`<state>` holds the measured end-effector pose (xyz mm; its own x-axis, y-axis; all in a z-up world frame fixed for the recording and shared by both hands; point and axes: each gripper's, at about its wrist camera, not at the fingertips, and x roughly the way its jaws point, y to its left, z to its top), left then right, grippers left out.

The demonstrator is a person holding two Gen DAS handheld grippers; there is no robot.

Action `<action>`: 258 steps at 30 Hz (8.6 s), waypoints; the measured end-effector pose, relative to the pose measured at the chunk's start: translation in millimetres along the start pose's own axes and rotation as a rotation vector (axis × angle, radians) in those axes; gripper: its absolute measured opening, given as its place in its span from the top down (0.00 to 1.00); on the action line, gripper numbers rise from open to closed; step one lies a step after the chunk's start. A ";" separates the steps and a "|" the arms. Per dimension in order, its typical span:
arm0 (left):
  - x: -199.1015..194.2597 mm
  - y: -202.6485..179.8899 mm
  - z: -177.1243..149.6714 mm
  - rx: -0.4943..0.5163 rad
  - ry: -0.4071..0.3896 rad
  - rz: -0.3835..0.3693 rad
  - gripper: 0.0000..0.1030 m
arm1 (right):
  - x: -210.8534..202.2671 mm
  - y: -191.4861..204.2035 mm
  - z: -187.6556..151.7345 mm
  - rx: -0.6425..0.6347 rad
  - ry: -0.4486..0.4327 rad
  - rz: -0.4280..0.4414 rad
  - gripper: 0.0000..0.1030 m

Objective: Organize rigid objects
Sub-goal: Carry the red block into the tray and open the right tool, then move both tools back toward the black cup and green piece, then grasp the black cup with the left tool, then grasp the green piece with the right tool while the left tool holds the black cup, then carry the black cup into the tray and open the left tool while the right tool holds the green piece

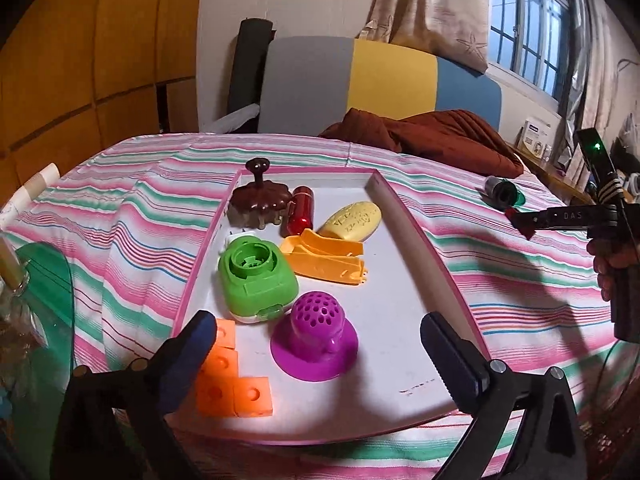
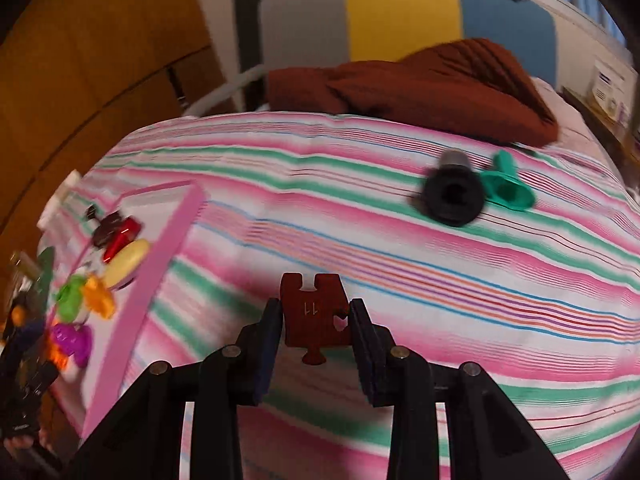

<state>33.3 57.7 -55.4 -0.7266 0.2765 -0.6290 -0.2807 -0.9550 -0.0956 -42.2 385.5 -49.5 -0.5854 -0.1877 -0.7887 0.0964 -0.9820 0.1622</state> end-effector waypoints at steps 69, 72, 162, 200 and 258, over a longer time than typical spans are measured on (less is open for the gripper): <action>-24.9 -6.1 -12.2 0.076 -0.036 -0.008 0.00 | 20.4 19.6 -18.7 -0.020 0.173 -0.256 0.64; -26.5 -11.8 -9.0 0.083 -0.039 -0.019 0.00 | 17.2 -11.0 -6.1 0.017 0.157 -0.312 0.64; 190.8 -332.6 120.5 0.508 0.002 -0.236 0.01 | -32.1 -199.4 -24.3 0.786 0.125 -0.410 0.63; 188.7 -249.8 103.8 0.355 -0.006 -0.223 0.58 | -4.4 -183.7 72.3 0.520 -0.037 -0.247 0.63; 155.4 -228.1 95.0 0.315 0.035 -0.188 0.57 | -14.5 -107.1 12.5 0.285 -0.039 -0.291 0.72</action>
<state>-75.2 328.7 -58.0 -0.6235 0.4355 -0.6493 -0.5910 -0.8063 0.0267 -54.1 493.7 -48.0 -0.5858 0.1035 -0.8038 -0.3012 -0.9486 0.0973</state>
